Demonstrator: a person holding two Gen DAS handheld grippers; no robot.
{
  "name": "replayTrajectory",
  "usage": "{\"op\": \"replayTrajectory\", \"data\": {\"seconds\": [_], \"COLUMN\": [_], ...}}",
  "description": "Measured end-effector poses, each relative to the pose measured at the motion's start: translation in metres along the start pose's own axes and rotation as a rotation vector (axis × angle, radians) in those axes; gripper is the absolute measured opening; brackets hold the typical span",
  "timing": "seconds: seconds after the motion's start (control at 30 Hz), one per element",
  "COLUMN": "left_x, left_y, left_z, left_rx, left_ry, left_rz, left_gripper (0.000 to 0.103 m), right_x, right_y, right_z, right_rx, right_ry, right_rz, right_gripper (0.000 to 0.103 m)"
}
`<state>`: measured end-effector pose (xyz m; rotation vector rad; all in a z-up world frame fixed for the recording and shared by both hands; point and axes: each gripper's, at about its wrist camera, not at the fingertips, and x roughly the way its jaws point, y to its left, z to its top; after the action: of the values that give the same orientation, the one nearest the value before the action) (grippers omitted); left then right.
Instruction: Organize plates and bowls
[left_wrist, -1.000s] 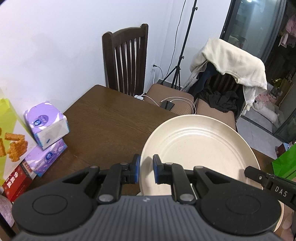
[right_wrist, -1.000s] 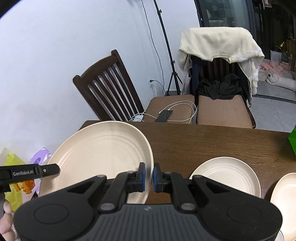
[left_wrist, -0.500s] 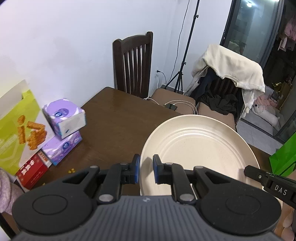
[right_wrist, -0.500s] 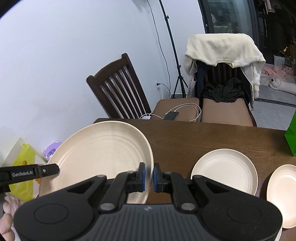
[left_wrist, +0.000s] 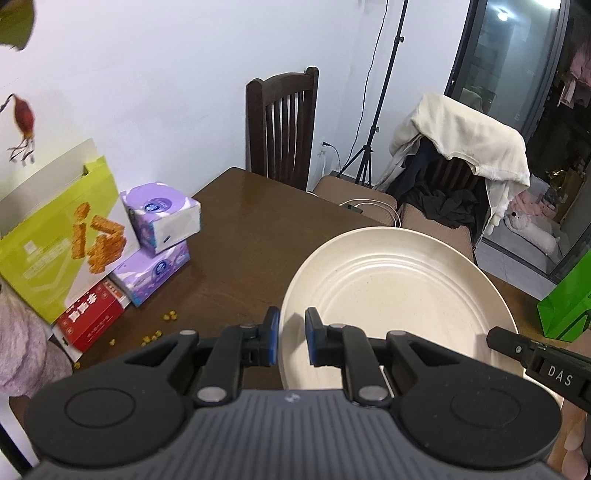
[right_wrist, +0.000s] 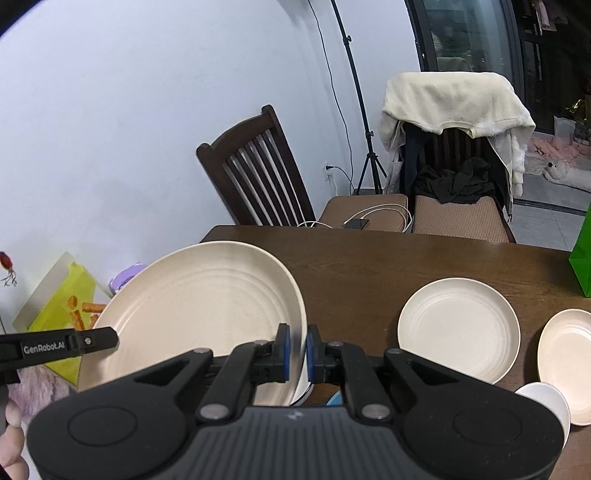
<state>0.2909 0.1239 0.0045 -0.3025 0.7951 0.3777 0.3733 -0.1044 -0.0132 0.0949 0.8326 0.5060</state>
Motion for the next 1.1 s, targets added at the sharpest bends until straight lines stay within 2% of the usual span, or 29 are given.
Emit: {"op": "replayTrajectory", "data": {"seconds": [0.47, 1.1], "left_x": [-0.020, -0.027], "left_y": [0.022, 0.055], "left_z": [-0.030, -0.071], "left_rx": [-0.009, -0.030], "left_ry": [0.005, 0.029], "left_rz": [-0.002, 0.018], "left_gripper": [0.015, 0.015], "right_x": [-0.013, -0.014], "right_y": [0.016, 0.032], "right_z": [-0.031, -0.073], "right_rx": [-0.016, -0.041], "right_ry": [0.018, 0.040], "right_rz": [0.005, 0.032], "right_gripper": [0.008, 0.008]}}
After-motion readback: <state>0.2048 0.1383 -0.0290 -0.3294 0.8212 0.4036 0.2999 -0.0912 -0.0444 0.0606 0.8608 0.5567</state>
